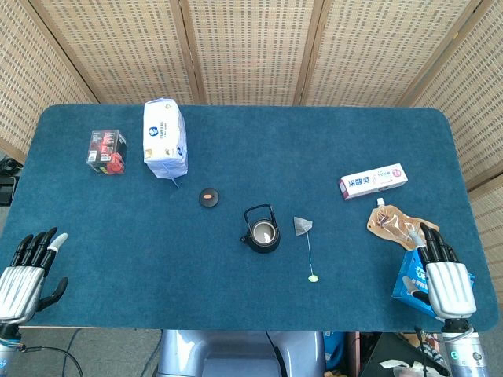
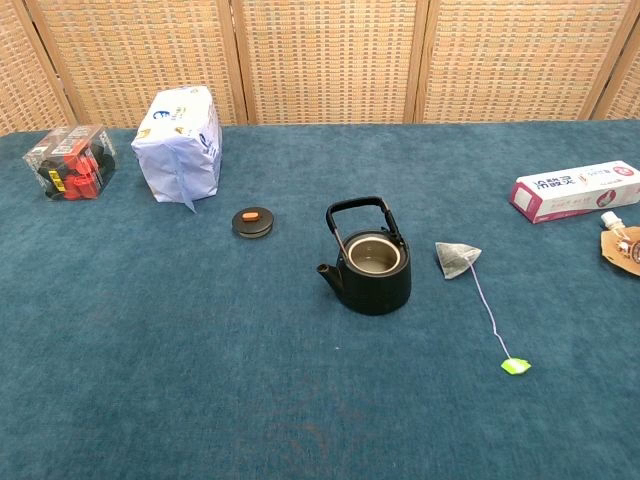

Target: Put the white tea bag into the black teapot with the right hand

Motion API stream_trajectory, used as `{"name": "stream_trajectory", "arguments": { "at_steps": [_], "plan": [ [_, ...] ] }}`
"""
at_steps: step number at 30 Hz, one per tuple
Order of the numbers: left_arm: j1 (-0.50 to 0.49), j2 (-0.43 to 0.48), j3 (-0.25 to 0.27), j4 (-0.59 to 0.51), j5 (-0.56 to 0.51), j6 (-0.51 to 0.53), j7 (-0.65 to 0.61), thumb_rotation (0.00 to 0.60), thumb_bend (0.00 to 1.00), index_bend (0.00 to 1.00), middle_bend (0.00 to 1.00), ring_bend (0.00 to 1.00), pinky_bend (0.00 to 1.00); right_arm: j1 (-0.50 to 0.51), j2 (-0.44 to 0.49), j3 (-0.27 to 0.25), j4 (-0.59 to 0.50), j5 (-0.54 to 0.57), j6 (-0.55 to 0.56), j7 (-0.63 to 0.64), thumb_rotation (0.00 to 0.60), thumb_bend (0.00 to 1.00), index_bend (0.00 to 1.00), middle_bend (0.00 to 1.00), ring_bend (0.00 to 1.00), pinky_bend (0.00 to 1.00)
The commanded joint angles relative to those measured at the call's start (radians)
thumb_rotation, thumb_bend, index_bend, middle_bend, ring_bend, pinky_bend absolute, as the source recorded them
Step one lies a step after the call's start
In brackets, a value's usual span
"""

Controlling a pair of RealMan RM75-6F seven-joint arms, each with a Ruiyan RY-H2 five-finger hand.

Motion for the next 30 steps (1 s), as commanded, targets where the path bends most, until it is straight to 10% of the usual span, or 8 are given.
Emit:
{"name": "stream_trajectory", "arguments": {
  "at_steps": [1,30],
  "plan": [
    [-0.002,0.000,-0.001,0.001,-0.001,-0.002,0.001,0.600,0.41,0.00,0.00,0.00,0.00,0.000,0.000,0.000,0.000,0.000,-0.001,0.000,0.600,0.39,0.07,0.06,0.02,0.26],
    [-0.012,0.015,-0.021,-0.010,-0.011,0.003,0.022,0.600,0.41,0.00,0.00,0.00,0.00,0.046,0.048,-0.021,-0.070,-0.076,-0.049,0.049,0.600,0.39,0.08,0.21,0.08,0.26]
  ]
}}
